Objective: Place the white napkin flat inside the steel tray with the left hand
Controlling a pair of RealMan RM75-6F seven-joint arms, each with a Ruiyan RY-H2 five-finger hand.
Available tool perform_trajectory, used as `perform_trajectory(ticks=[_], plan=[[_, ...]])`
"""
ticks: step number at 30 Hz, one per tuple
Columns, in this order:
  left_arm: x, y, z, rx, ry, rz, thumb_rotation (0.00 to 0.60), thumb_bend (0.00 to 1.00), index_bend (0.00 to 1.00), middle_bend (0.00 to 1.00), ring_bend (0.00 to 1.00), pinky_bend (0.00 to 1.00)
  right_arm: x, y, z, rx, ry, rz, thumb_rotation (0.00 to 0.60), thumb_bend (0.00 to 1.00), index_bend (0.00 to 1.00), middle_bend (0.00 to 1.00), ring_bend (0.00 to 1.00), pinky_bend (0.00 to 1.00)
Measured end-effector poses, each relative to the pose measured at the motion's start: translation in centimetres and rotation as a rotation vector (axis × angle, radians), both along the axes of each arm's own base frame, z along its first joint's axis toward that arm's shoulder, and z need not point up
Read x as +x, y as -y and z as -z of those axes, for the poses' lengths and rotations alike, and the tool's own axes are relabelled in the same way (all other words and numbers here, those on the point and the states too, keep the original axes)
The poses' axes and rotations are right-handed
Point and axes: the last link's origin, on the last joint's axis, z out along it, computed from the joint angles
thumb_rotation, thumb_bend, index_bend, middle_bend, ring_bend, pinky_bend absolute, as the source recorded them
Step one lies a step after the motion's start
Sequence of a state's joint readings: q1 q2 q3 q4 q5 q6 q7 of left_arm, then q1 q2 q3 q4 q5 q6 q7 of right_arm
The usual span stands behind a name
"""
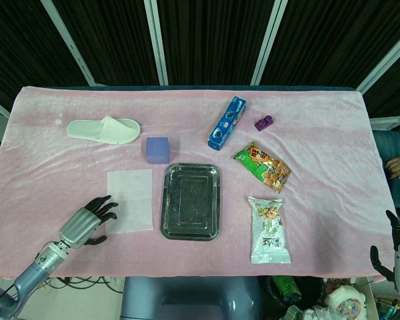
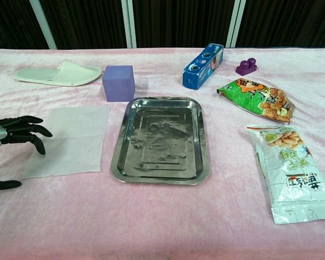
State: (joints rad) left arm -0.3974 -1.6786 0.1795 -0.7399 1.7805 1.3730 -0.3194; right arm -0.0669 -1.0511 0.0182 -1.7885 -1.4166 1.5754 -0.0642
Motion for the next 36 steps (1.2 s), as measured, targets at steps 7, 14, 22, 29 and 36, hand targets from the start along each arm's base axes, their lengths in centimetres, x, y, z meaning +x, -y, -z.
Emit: perform_trajectory(ticks=[7, 14, 22, 29, 36], plan=[[-0.5, -0.2, 0.3, 0.009, -0.014, 0.001, 0.600, 0.23, 0.37, 0.16, 0.03, 0.14, -0.1, 0.0, 0.0, 0.004, 0.007, 0.013, 0.600, 0.39, 0.00, 0.00, 0.08, 0.15], [-0.6, -0.4, 0.7, 0.020, -0.007, 0.003, 0.600, 0.31, 0.41, 0.17, 0.03, 0.14, -0.1, 0.0, 0.0, 0.005, 0.009, 0.019, 0.600, 0.39, 0.00, 0.00, 0.08, 0.15], [-0.5, -0.4, 1.1, 0.026, 0.001, 0.015, 0.600, 0.37, 0.44, 0.17, 0.03, 0.14, -0.1, 0.1, 0.0, 0.008, 0.008, 0.021, 0.600, 0.39, 0.00, 0.00, 0.08, 0.15], [-0.2, -0.6, 1.2, 0.048, 0.001, 0.032, 0.600, 0.38, 0.45, 0.17, 0.03, 0.14, -0.1, 0.1, 0.0, 0.012, 0.008, 0.022, 0.600, 0.39, 0.00, 0.00, 0.08, 0.15], [0.0, -0.9, 1.1, 0.070, 0.018, 0.031, 0.600, 0.41, 0.46, 0.17, 0.03, 0.14, -0.1, 0.1, 0.0, 0.017, 0.007, 0.024, 0.600, 0.39, 0.00, 0.00, 0.08, 0.15]])
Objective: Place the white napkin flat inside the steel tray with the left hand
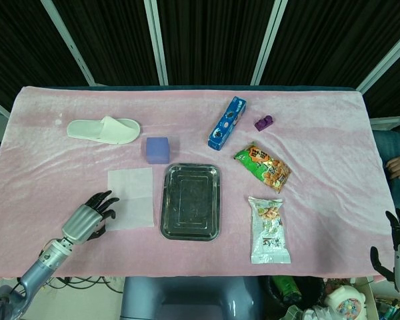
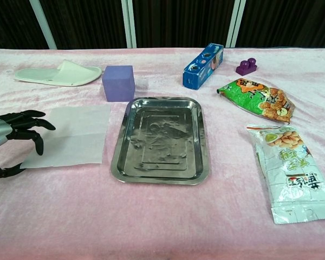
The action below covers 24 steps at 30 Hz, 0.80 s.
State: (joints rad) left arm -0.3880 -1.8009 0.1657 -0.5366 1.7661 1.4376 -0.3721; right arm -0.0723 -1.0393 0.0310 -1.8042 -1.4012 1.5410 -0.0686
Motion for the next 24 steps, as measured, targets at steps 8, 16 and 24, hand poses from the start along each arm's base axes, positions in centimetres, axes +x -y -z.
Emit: perform_trajectory(ticks=[8, 16, 24], plan=[[-0.35, 0.06, -0.03, 0.004, -0.007, -0.012, 0.600, 0.42, 0.51, 0.19, 0.03, 0.14, 0.00, 0.00, -0.01, 0.000, 0.003, 0.003, 0.600, 0.39, 0.00, 0.00, 0.08, 0.15], [-0.30, -0.08, -0.06, 0.014, 0.001, -0.016, 0.600, 0.44, 0.53, 0.21, 0.03, 0.14, -0.03, 0.00, 0.00, 0.003, 0.001, 0.006, 0.600, 0.39, 0.00, 0.00, 0.08, 0.15], [-0.57, -0.18, -0.09, 0.019, 0.001, -0.032, 0.600, 0.45, 0.56, 0.23, 0.03, 0.14, -0.08, 0.03, 0.01, 0.009, 0.002, 0.013, 0.600, 0.39, 0.00, 0.00, 0.08, 0.15]])
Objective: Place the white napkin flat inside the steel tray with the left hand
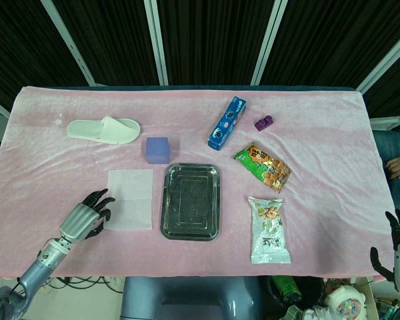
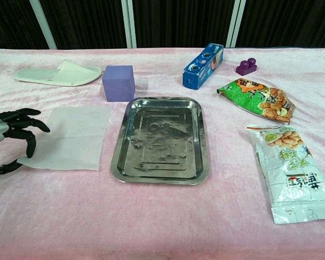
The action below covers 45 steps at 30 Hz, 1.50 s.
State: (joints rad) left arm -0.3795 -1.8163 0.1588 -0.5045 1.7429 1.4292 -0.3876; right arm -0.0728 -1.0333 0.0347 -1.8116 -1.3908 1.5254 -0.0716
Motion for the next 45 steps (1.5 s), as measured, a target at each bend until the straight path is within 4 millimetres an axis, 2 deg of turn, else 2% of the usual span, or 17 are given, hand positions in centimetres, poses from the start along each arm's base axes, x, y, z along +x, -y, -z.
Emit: perform_trajectory(ticks=[14, 20, 26, 34, 45], plan=[[-0.4, -0.8, -0.7, 0.050, 0.034, -0.052, 0.600, 0.46, 0.57, 0.23, 0.03, 0.14, 0.0, 0.0, 0.0, 0.012, 0.002, 0.007, 0.600, 0.39, 0.00, 0.00, 0.08, 0.15], [-0.9, -1.7, -1.1, 0.104, 0.157, -0.199, 0.600, 0.46, 0.57, 0.23, 0.03, 0.14, 0.0, -0.1, 0.1, 0.016, 0.002, 0.011, 0.600, 0.39, 0.00, 0.00, 0.08, 0.15], [-0.4, -2.2, -0.5, 0.112, 0.332, -0.350, 0.600, 0.46, 0.58, 0.23, 0.03, 0.14, 0.0, -0.1, 0.1, 0.020, 0.003, 0.016, 0.600, 0.39, 0.00, 0.00, 0.08, 0.15], [1.2, -2.5, 0.2, 0.044, 0.509, -0.441, 0.600, 0.46, 0.59, 0.24, 0.03, 0.14, 0.0, -0.1, 0.0, 0.022, 0.005, 0.016, 0.600, 0.39, 0.00, 0.00, 0.08, 0.15], [6.6, -2.0, 0.4, -0.047, 0.772, -0.456, 0.600, 0.46, 0.59, 0.24, 0.03, 0.14, 0.0, -0.1, 0.0, 0.025, 0.010, 0.020, 0.600, 0.39, 0.00, 0.00, 0.08, 0.15]])
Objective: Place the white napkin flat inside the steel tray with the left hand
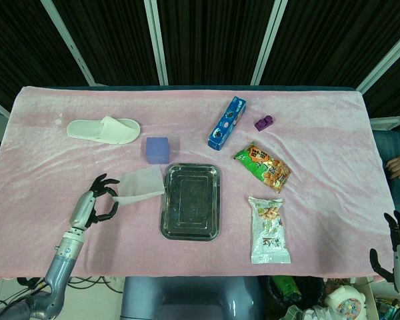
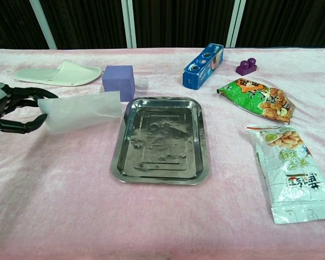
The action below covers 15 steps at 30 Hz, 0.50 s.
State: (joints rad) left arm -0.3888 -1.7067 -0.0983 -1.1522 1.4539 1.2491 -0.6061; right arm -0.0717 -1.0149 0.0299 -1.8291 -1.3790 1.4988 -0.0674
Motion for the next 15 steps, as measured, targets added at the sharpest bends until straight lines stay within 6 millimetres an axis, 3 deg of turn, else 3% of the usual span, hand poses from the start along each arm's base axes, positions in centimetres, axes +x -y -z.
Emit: perform_trajectory(ticks=[8, 15], plan=[[0.9, -0.8, 1.1, 0.034, -0.067, 0.068, 0.600, 0.46, 0.59, 0.25, 0.03, 0.13, 0.0, 0.0, 0.0, 0.001, 0.002, 0.006, 0.600, 0.39, 0.00, 0.00, 0.08, 0.15], [1.0, -1.2, 2.3, 0.075, -0.238, 0.250, 0.600, 0.46, 0.60, 0.26, 0.03, 0.13, -0.1, 0.0, 0.0, 0.001, 0.003, 0.008, 0.600, 0.39, 0.00, 0.00, 0.08, 0.15]])
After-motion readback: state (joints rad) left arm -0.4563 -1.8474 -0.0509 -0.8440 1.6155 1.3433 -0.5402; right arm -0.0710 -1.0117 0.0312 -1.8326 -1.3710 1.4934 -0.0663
